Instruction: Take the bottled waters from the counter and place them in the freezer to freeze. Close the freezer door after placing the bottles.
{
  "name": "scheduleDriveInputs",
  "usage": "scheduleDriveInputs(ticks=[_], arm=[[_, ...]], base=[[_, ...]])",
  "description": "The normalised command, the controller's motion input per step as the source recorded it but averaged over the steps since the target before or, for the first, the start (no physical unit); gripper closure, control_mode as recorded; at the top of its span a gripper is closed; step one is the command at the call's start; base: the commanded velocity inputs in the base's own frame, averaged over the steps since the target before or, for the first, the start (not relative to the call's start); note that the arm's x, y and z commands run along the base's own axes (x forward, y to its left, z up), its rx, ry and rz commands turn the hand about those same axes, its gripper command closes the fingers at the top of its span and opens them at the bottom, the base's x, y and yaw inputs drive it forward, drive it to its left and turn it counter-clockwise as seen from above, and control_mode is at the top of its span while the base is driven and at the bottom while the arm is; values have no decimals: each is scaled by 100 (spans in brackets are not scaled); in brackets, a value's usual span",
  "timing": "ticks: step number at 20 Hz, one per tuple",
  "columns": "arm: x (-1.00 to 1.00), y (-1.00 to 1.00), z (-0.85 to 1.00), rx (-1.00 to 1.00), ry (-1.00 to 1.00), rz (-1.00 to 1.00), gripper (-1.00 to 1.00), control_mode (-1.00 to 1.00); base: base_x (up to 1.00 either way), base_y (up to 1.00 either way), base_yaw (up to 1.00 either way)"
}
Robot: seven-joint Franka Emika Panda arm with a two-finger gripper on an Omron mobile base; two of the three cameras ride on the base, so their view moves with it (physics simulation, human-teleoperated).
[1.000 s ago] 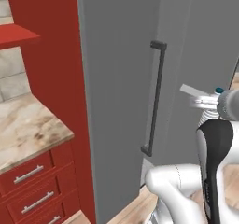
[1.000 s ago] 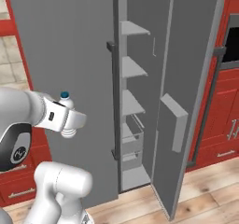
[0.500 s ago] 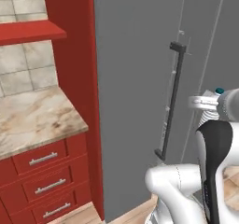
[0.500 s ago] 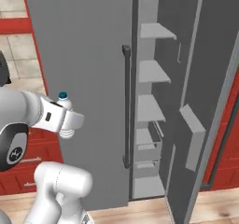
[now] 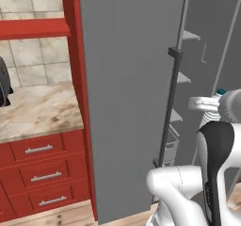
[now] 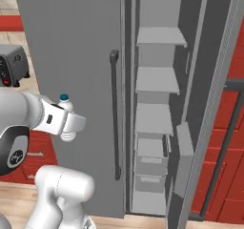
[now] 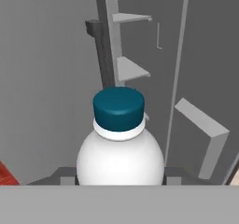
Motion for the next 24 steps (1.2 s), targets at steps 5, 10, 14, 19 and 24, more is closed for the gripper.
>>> scheduleDriveInputs(ticks=[5,10,14,19,24], arm=[[0,0,0,0,0,0,100,100],[0,0,0,0,0,0,100,100],[0,0,0,0,0,0,100,100],[0,0,0,0,0,0,100,100],[0,0,0,0,0,0,100,100]], base=[[0,-52,23],[0,-44,7],[0,-31,0],[6,-11,-1],[6,-26,-13]])
